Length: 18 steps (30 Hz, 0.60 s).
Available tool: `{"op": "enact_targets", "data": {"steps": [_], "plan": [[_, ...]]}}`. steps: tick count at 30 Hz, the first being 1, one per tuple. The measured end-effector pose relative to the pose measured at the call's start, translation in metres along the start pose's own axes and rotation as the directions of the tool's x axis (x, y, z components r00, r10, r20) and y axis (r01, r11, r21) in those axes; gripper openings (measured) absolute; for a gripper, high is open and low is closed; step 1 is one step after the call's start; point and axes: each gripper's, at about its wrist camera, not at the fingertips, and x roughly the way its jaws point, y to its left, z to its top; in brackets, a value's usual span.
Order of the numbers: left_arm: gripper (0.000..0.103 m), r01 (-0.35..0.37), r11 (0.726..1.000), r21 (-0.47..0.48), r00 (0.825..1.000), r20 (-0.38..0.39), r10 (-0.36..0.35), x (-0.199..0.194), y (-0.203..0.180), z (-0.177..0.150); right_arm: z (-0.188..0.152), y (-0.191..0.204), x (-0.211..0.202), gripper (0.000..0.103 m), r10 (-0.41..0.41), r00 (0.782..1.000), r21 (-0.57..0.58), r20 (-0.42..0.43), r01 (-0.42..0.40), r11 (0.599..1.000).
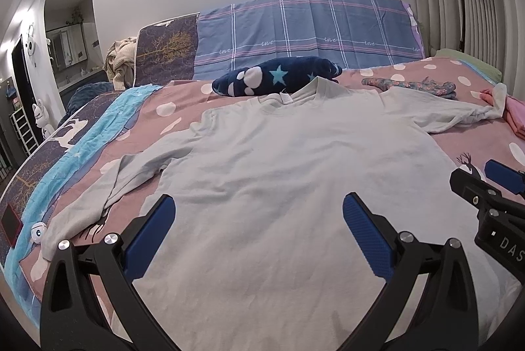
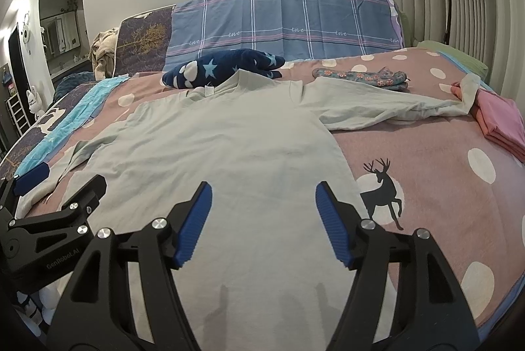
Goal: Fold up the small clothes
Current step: 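Grasp the grey shirt's sleeve and side edge with the left gripper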
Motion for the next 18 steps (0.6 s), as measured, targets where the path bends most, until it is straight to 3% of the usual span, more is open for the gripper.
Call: {"op": "enact_targets", "data": {"steps": [10, 16, 18], "plan": [[0.098, -0.022, 1.0, 0.008, 1.0, -0.02, 0.022, 0.01, 0.013, 0.005, 0.004, 0.001, 0.004, 0.071, -0.003, 1.0, -0.012, -0.003, 0.003, 1.0], [0.092, -0.116, 0.991, -0.062, 0.992, -0.065, 0.112, 0.032, 0.077, 0.008, 0.008, 0.001, 0.009, 0.074, -0.012, 1.0, -0.027, -0.016, 0.011, 1.0], [0.087, -0.167, 0.983, -0.08, 0.982, -0.104, 0.158, 0.042, 0.107, 0.002, 0.009, 0.002, 0.013, 0.075, -0.015, 1.0, -0.038, -0.027, 0.014, 0.999]]}}
